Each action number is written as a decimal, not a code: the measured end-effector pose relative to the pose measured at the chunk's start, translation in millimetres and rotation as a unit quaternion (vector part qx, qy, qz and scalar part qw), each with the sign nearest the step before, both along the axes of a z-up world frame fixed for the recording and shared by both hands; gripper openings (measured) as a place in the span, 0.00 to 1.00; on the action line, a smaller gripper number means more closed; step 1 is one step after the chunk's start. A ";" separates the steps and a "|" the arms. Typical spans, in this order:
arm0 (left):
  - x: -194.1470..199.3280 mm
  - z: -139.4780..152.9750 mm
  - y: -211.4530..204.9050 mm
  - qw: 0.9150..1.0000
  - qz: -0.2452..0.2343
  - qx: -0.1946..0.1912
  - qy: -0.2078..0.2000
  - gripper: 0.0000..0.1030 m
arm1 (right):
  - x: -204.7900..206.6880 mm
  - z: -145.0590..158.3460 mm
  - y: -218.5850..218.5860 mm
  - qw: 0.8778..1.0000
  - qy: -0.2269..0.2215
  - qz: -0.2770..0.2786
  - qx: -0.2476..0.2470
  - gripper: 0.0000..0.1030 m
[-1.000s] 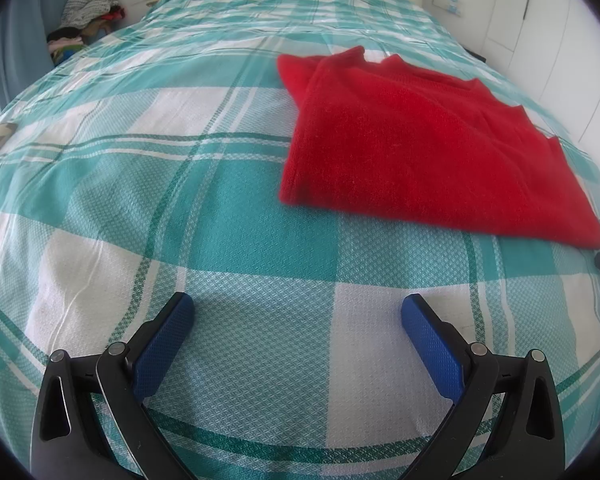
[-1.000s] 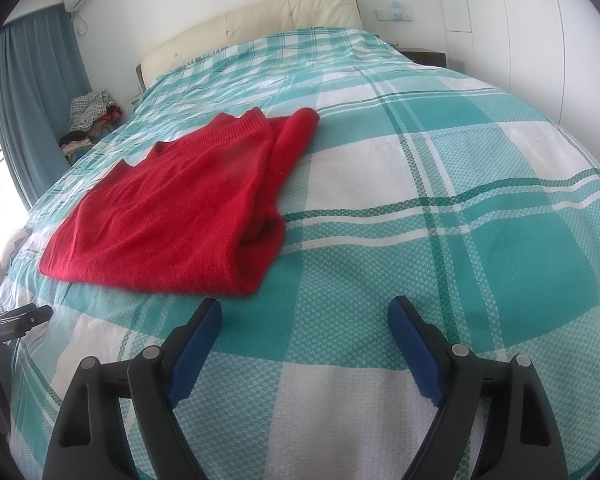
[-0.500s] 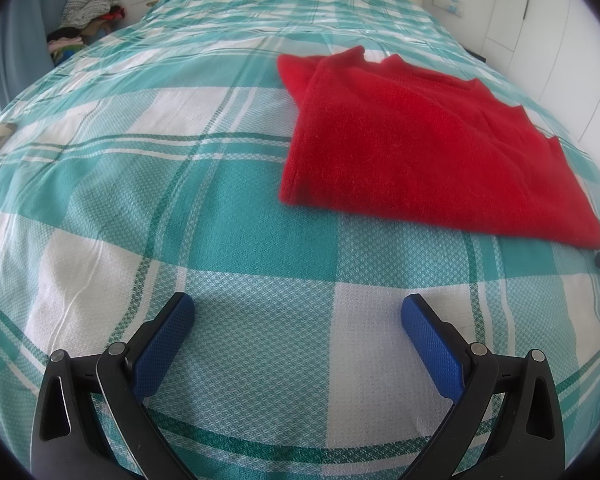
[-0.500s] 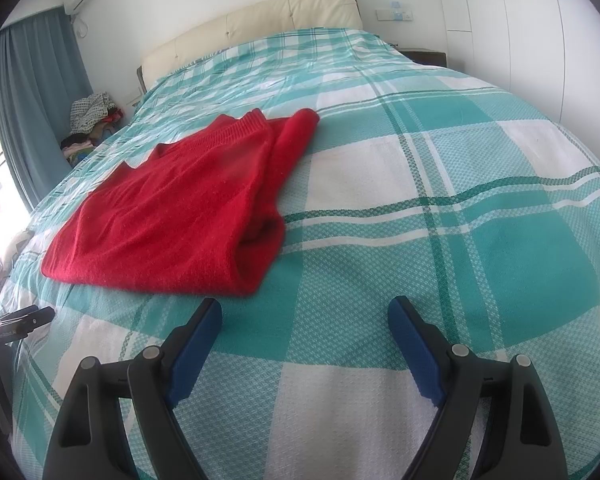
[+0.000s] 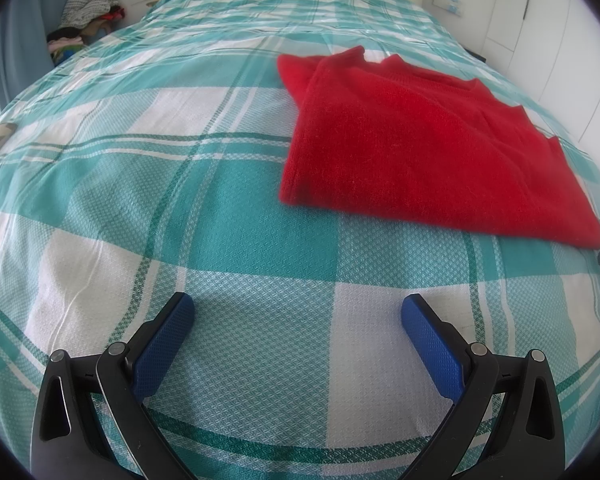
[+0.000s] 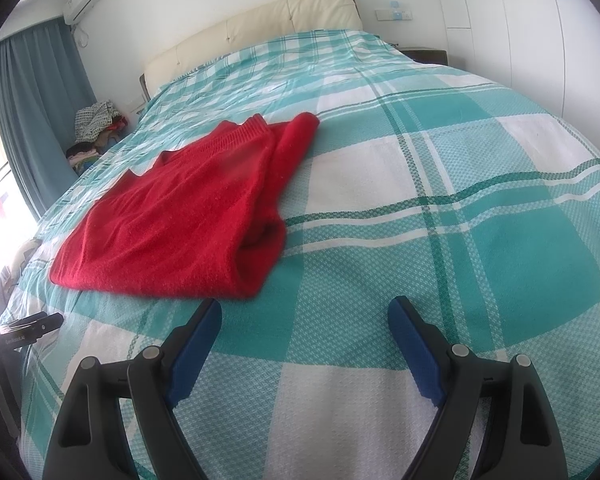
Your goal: Fold small clothes
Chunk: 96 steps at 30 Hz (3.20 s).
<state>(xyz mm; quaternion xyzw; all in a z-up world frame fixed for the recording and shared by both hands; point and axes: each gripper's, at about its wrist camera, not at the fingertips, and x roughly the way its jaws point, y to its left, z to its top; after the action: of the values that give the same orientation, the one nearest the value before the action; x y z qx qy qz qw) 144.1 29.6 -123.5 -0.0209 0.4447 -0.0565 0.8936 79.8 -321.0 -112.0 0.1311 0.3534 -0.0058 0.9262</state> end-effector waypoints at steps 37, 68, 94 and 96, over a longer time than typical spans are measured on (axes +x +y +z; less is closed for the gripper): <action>-25.7 51.5 44.0 0.997 -0.017 -0.070 -0.031 0.98 | 133.7 32.1 -37.9 0.972 0.097 0.057 0.206 0.77; -1.8 35.7 165.3 0.982 0.101 -0.140 -0.077 0.98 | 216.2 55.8 266.7 0.926 0.177 0.186 0.275 0.53; -6.1 42.4 147.3 0.977 0.029 -0.200 -0.069 0.98 | 83.8 67.6 251.2 0.962 0.066 0.246 -0.094 0.26; 2.8 48.6 136.2 0.968 -0.024 -0.245 -0.047 0.98 | 64.3 56.6 235.3 0.966 0.059 0.229 -0.103 0.44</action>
<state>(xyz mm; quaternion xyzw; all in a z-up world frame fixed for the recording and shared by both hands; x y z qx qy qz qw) 146.9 165.8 -74.8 -0.2253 0.3753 -0.1863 0.8796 144.2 -85.7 -55.4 -0.0500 0.4259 0.1621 0.8887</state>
